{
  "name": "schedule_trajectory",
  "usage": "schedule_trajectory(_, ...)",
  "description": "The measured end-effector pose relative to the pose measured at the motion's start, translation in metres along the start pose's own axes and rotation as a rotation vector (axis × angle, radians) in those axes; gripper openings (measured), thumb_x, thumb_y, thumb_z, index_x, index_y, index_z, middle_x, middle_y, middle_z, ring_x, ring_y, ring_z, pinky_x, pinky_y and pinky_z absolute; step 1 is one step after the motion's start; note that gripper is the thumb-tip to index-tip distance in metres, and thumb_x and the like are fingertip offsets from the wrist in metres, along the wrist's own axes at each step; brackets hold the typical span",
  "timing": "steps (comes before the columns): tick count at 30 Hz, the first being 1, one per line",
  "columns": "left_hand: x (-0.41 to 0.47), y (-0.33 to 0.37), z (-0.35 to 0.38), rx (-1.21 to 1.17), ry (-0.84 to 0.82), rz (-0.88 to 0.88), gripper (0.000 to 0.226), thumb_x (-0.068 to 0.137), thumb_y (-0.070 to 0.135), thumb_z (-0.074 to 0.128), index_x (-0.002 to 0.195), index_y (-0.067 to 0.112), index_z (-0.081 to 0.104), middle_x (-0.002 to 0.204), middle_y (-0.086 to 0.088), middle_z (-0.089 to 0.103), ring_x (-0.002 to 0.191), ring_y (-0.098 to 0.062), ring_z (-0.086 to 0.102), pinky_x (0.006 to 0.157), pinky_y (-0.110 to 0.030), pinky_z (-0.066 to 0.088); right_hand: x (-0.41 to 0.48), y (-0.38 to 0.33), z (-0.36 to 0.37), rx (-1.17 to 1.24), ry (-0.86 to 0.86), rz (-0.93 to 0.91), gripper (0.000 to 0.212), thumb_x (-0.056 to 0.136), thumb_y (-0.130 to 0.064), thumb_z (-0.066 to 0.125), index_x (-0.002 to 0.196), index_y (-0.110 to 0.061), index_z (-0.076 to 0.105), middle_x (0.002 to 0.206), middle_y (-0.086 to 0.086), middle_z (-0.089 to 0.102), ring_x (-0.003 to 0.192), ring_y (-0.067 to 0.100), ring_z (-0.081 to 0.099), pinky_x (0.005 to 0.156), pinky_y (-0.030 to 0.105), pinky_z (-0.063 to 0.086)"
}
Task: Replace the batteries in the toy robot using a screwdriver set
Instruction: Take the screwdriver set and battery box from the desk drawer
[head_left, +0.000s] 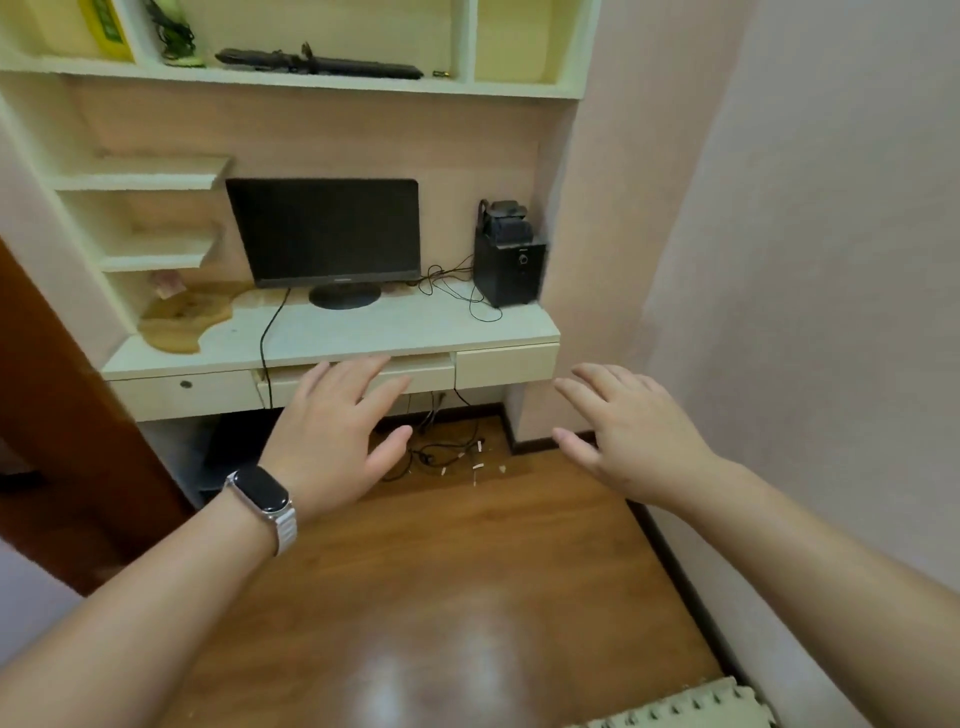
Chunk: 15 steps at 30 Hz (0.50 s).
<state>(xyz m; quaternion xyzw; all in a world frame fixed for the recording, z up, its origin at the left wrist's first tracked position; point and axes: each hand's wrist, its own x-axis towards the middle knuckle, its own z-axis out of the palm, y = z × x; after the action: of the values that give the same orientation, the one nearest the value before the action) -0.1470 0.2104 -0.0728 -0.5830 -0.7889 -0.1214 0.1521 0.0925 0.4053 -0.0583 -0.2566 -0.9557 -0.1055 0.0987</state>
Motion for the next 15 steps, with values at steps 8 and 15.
schedule_trajectory(8, 0.100, 0.035, 0.037, -0.002, -0.051, 0.022, 0.059, 0.090, 0.054, 0.039, 0.139, 0.024, 0.052, 0.144, -0.006, 0.051, 0.132, -0.025, 0.047, 0.112, -0.049, 0.033, 0.040, 0.091, 0.037, 0.051, -0.011, 0.114, 0.057, 0.089, -0.055, 0.040, 0.133, -0.021, 0.053, 0.136, 0.005, 0.055, 0.125, 0.024, 0.050, 0.100, 0.039, 0.042)
schedule_trajectory(15, 0.175, 0.045, 0.066, 0.019, -0.114, -0.013, 0.062, 0.089, 0.057, 0.034, 0.143, 0.028, 0.046, 0.151, -0.002, 0.042, 0.139, -0.022, 0.038, 0.116, -0.047, 0.028, 0.101, 0.149, 0.073, 0.081, -0.027, 0.066, 0.061, 0.087, -0.057, 0.029, 0.129, -0.020, 0.052, 0.131, 0.005, 0.054, 0.122, 0.027, 0.049, 0.099, 0.042, 0.041)
